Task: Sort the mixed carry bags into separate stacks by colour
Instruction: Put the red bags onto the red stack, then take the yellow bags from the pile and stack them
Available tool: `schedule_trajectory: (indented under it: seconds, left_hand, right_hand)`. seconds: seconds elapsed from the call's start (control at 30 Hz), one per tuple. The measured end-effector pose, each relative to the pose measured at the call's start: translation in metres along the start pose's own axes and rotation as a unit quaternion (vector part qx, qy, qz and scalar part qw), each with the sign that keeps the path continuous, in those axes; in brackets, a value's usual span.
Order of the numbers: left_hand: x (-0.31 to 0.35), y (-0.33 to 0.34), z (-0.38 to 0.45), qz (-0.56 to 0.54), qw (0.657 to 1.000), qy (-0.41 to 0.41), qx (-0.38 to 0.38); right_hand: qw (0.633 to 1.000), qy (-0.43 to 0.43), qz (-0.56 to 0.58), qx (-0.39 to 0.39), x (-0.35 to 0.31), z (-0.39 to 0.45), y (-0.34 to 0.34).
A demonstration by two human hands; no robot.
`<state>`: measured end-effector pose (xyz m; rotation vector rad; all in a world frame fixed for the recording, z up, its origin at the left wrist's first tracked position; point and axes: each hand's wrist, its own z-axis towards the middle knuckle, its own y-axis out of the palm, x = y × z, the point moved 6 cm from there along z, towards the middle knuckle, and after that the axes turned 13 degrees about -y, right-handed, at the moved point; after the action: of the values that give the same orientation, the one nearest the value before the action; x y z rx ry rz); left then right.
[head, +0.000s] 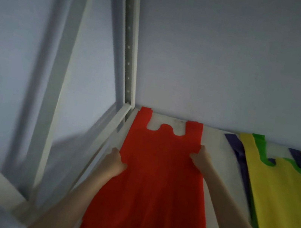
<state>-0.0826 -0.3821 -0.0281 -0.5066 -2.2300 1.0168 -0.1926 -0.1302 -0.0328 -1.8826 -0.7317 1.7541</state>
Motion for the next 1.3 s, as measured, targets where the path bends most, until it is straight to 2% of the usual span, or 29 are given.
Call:
schedule_trajectory:
  seconds: [0.17, 0.47, 0.67, 0.8, 0.9, 1.07, 1.2, 1.3]
  left_hand:
    - [0.006, -0.002, 0.002, 0.073, 0.997, -0.011, 0.028]
    - [0.009, -0.006, 0.0, 0.116, 0.992, -0.01, 0.047]
    - [0.049, 0.007, -0.015, 0.109, 0.991, 0.047, 0.069]
    - [0.097, 0.045, -0.04, 0.132, 0.985, 0.103, 0.043]
    - [0.138, 0.079, -0.065, 0.141, 0.979, 0.147, 0.022]
    - [0.203, 0.14, -0.114, 0.131, 0.97, 0.202, -0.015]
    - [0.239, 0.189, -0.146, 0.112, 0.973, 0.196, -0.045]
    - [0.251, 0.21, -0.158, 0.103, 0.98, 0.166, -0.033]
  right_hand:
    - [1.0, 0.0, 0.0, 0.006, 0.0, 0.005, -0.005]
    - [1.0, -0.008, -0.004, 0.029, 0.003, 0.001, -0.008]
    - [1.0, -0.024, -0.005, 0.018, 0.018, -0.003, -0.034]
    - [0.998, -0.005, 0.03, -0.047, 0.043, -0.01, -0.07]
    - [0.997, -0.012, -0.002, -0.071, 0.064, -0.013, -0.111]
    - [0.996, -0.042, -0.063, -0.049, 0.107, -0.012, -0.187]
    - [0.988, -0.083, -0.133, -0.011, 0.135, -0.012, -0.241]
    - [0.986, -0.049, -0.156, 0.007, 0.167, -0.015, -0.265]
